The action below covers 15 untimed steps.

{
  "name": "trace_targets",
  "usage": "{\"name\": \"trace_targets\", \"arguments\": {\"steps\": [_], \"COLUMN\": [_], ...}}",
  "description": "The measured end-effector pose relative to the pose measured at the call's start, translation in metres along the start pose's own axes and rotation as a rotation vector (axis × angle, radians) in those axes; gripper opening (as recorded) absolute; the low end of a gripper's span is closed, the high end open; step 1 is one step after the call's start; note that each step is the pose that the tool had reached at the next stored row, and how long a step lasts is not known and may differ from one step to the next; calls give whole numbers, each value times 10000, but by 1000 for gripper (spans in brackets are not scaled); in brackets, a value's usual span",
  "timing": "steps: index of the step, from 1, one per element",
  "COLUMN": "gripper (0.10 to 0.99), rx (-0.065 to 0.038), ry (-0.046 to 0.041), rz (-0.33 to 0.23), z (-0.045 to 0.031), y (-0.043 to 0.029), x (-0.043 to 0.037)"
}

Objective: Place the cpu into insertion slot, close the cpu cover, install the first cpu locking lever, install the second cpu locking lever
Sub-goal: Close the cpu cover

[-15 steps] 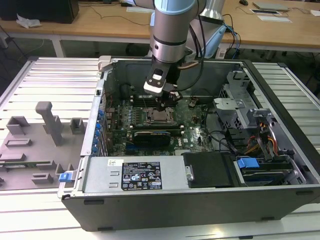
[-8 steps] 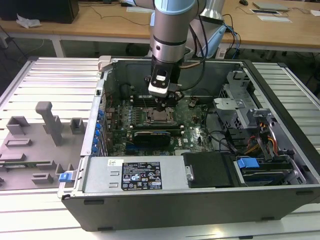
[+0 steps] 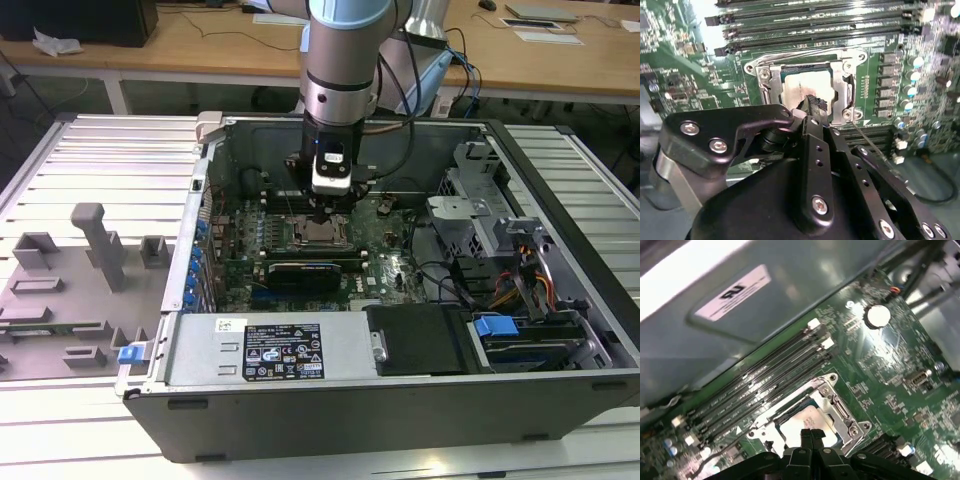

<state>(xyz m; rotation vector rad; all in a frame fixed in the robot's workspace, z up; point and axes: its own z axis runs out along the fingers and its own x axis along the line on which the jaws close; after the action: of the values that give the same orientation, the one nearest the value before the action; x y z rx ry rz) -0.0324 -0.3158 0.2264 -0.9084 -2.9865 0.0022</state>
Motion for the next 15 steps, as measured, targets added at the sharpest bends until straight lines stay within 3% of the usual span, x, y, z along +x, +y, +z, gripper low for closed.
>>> {"name": "trace_targets", "arguments": {"steps": [4,15], "gripper": [106,106], "rx": [23,53], "ry": [-9,-58], "rz": [-1263,-3745], "z": [1,3], "y": [0,0], "x": [0,0]}}
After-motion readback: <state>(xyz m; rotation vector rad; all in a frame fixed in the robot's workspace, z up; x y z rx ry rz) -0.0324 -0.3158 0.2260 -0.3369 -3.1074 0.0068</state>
